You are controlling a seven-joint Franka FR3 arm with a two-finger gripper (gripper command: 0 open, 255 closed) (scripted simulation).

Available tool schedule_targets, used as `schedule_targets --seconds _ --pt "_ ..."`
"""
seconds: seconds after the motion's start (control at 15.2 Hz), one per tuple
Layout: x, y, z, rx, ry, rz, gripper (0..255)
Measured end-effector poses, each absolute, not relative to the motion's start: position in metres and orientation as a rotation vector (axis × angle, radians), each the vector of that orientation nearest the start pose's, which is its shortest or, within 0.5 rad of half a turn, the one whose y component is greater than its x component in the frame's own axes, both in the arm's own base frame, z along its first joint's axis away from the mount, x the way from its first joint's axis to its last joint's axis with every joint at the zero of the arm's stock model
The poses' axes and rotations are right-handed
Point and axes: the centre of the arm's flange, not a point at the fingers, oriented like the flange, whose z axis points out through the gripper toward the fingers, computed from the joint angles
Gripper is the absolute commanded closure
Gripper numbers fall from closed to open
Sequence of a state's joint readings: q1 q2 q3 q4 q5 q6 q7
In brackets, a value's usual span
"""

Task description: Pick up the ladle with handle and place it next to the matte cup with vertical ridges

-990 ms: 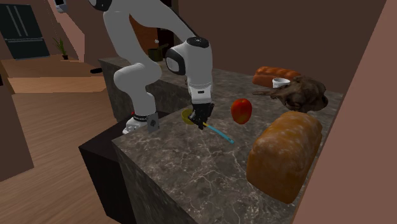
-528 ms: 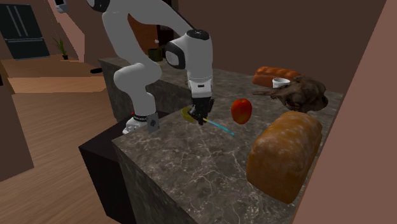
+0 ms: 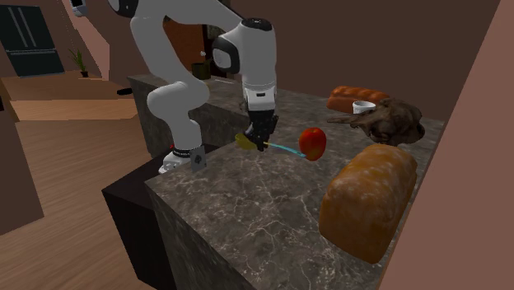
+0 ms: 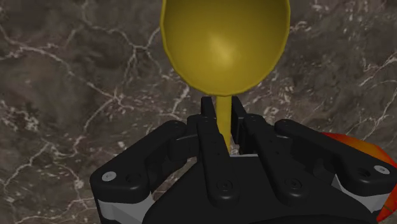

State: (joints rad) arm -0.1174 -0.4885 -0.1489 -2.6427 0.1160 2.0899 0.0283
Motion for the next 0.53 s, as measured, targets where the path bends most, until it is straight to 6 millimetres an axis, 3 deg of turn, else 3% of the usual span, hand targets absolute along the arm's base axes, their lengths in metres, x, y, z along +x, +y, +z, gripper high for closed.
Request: schedule_targets --seconds 0.53 --pt "0.36 -0.09 0.437 -2.924 0.496 0.077 255"
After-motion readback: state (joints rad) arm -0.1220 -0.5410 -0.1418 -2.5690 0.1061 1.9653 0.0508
